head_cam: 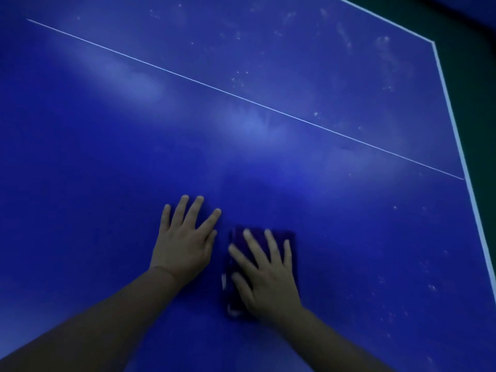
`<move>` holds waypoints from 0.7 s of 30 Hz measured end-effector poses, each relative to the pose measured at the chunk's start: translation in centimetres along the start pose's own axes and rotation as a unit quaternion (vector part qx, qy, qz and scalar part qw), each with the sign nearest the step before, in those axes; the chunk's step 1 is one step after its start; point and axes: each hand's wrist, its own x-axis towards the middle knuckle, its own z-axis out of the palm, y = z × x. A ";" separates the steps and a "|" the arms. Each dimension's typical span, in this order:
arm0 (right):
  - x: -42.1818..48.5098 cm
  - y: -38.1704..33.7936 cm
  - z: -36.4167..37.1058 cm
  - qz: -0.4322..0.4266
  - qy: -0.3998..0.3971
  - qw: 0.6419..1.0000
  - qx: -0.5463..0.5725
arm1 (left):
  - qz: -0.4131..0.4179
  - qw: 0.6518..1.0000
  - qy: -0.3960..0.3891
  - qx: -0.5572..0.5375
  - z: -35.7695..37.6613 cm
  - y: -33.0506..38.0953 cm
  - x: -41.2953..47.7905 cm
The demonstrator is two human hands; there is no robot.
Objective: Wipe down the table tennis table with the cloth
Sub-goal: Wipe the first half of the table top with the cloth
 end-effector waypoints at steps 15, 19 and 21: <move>-0.7 -0.8 0.0 -0.034 0.015 0.999 -0.002 | -0.042 0.999 0.019 -0.004 1.7 2.6 -7.8; -2.8 4.4 -1.0 -0.176 -0.020 0.984 -0.034 | -0.049 0.999 0.011 -0.001 1.9 3.1 -10.4; 1.9 6.6 -2.3 -0.093 -0.012 0.995 -0.045 | -0.052 0.999 0.004 -0.007 2.2 3.2 -11.7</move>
